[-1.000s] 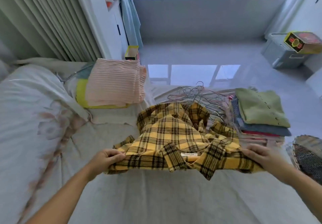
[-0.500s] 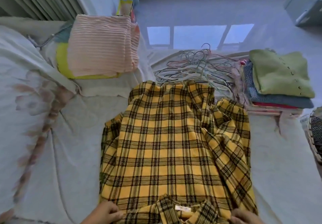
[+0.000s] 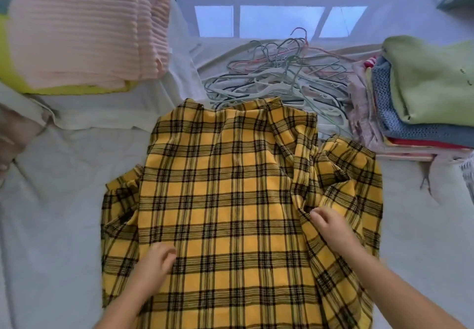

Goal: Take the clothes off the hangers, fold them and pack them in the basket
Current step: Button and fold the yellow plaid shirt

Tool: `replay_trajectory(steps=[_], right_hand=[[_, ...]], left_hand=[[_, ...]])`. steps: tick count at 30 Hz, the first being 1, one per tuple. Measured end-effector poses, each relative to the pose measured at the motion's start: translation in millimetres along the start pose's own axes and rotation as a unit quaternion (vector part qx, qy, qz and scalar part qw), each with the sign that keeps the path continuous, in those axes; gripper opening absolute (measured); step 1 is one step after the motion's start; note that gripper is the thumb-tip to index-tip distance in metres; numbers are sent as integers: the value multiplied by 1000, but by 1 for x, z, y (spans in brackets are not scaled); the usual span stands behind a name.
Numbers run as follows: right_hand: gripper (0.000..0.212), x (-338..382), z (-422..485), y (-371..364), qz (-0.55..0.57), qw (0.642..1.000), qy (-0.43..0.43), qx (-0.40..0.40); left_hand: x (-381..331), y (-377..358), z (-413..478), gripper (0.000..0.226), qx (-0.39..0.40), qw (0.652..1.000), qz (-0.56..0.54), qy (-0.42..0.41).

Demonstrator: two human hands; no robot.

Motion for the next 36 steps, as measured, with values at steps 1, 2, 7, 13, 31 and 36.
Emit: replay_trajectory(steps=[1, 2, 7, 13, 31, 36], right_hand=[[22, 25, 22, 16, 32, 998, 20, -54], [21, 35, 47, 22, 75, 994, 8, -79], [60, 48, 160, 70, 83, 967, -87, -226], [36, 35, 221, 80, 135, 962, -101, -213], [81, 51, 170, -1, -234, 940, 168, -180], [85, 0, 196, 31, -224, 943, 90, -228]], left_hand=[[-1, 16, 21, 25, -32, 999, -16, 16], [-7, 47, 48, 24, -104, 994, -39, 22], [-11, 160, 148, 26, -298, 950, -85, 50], [28, 167, 240, 47, -236, 890, -323, 221], [-56, 64, 217, 85, -203, 952, 203, -110], [-20, 69, 247, 82, -192, 954, 228, -24]])
Point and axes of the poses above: each hand's wrist, its own z-axis towards the middle knuckle, its own y-axis out of the back of the hand, x = y × z, the point moved 10 cm from there along z, towards the middle knuckle, and after that the axes turned 3 degrees about z, right-handed, at the moved point
